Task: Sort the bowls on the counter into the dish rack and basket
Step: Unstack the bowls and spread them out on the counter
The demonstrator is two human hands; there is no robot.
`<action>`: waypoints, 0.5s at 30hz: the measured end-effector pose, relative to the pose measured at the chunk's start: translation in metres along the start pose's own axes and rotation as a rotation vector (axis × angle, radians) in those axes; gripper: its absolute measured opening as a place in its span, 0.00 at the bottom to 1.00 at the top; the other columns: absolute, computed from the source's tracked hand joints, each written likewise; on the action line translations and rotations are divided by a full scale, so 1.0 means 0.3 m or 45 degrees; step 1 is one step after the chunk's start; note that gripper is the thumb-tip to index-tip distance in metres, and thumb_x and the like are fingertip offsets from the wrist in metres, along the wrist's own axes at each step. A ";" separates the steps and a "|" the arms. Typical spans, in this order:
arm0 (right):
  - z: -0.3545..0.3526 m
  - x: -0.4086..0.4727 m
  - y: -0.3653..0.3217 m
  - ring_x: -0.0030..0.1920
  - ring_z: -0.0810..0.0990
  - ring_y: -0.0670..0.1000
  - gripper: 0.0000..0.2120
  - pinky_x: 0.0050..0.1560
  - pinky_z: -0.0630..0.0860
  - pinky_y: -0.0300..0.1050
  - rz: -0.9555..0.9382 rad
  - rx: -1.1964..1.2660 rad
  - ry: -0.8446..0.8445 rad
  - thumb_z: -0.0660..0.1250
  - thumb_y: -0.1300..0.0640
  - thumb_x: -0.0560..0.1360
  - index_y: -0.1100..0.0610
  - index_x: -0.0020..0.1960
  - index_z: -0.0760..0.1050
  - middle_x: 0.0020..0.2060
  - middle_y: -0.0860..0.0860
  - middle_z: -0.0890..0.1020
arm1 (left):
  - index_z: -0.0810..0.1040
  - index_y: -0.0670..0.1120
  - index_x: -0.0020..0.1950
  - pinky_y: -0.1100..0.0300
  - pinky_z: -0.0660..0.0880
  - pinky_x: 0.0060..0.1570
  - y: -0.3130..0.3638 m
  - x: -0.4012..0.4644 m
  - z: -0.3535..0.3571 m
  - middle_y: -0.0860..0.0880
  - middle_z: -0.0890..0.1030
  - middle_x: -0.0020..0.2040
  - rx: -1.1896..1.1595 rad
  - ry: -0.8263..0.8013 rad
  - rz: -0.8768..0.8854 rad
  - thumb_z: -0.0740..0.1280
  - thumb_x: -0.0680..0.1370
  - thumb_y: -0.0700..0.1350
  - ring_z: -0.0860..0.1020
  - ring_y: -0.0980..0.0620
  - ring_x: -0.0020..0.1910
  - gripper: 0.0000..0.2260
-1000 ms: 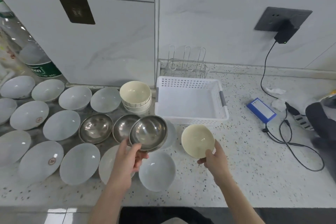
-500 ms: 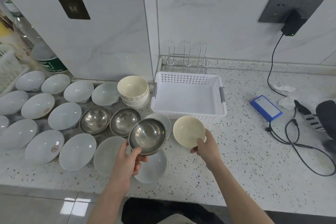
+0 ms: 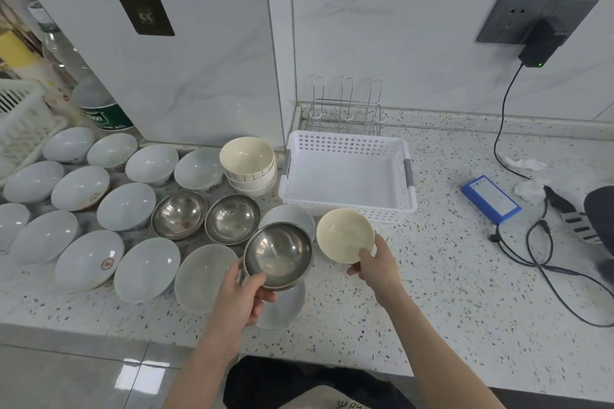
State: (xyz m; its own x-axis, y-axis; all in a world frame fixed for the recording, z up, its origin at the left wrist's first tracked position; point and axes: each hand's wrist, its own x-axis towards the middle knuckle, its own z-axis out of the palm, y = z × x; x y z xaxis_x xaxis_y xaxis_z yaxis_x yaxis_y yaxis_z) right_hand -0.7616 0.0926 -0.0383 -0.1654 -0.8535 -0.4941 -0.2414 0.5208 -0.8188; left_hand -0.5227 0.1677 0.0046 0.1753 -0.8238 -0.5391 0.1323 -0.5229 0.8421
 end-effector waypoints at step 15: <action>-0.091 -0.201 0.073 0.22 0.66 0.44 0.13 0.25 0.66 0.35 -0.021 0.142 -0.174 0.62 0.43 0.78 0.49 0.52 0.82 0.31 0.55 0.84 | 0.67 0.62 0.67 0.66 0.69 0.25 -0.068 -0.074 0.125 0.45 0.83 0.33 0.342 -0.224 0.024 0.66 0.79 0.43 0.76 0.59 0.26 0.20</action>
State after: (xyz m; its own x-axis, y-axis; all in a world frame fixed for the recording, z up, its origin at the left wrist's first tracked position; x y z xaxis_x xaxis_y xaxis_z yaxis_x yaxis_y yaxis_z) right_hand -0.7830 0.1560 -0.0184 -0.0286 -0.8603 -0.5090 -0.1345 0.5079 -0.8509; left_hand -0.5660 0.1884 0.0001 0.0006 -0.8469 -0.5317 -0.1354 -0.5269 0.8391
